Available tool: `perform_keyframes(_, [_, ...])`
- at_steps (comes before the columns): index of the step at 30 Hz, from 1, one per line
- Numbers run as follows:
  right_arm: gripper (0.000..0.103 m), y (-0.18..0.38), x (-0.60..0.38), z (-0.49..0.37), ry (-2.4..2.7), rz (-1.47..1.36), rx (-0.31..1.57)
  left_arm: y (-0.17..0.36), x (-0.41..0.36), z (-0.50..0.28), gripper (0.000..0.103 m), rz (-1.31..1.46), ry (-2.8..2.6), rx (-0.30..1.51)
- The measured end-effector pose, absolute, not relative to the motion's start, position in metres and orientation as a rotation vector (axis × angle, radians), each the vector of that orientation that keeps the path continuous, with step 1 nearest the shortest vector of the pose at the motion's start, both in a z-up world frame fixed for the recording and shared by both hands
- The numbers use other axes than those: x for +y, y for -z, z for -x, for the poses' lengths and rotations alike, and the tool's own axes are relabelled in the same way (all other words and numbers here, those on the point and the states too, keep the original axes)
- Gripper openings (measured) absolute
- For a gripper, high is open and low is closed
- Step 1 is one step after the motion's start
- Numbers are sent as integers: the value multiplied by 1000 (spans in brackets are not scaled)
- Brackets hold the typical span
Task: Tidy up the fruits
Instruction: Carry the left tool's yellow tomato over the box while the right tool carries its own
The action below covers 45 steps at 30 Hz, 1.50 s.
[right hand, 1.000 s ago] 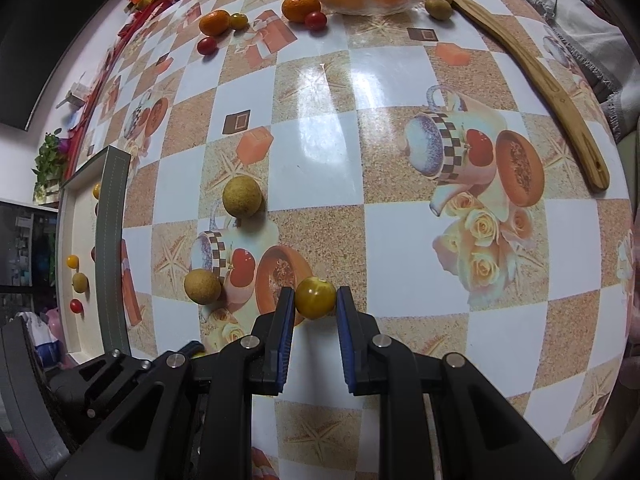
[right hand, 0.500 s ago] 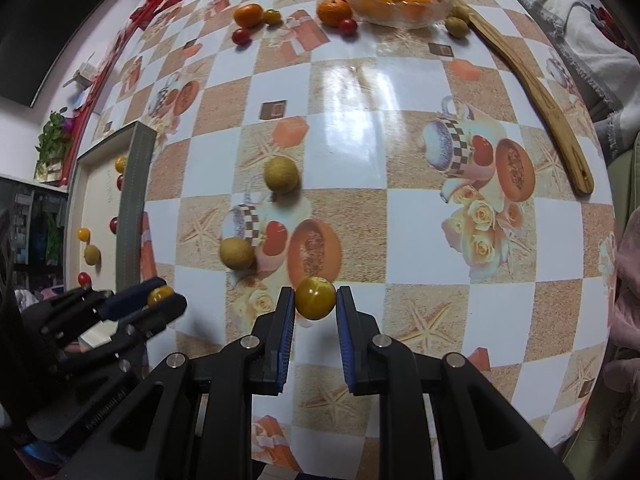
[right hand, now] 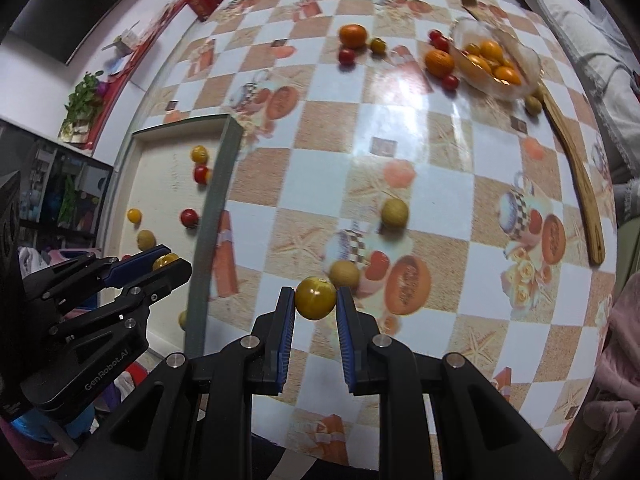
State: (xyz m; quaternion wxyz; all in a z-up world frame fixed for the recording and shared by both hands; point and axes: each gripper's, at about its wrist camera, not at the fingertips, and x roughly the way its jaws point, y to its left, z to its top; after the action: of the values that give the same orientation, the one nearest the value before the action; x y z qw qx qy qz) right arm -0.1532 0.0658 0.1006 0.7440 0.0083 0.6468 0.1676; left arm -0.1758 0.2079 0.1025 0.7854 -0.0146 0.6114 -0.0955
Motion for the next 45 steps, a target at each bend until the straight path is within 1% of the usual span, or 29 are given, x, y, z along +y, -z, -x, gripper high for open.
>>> perform_keyframes(11, [23,-120,129,149,-441,68,1384,-109,272,182,23,104,111,1294])
perform_keyframes(23, [23,-107,192,151,-525,134,1402,-94,340,165,23,132,-1,1276])
perform_keyframes(37, [23,-56,221,142,-518,103,1456,-55,362,116,23,107,-67,1298])
perform_keyframes(45, [23,-46,238,148,-562,153,1449,-43,363,101,23,103,-84,1299])
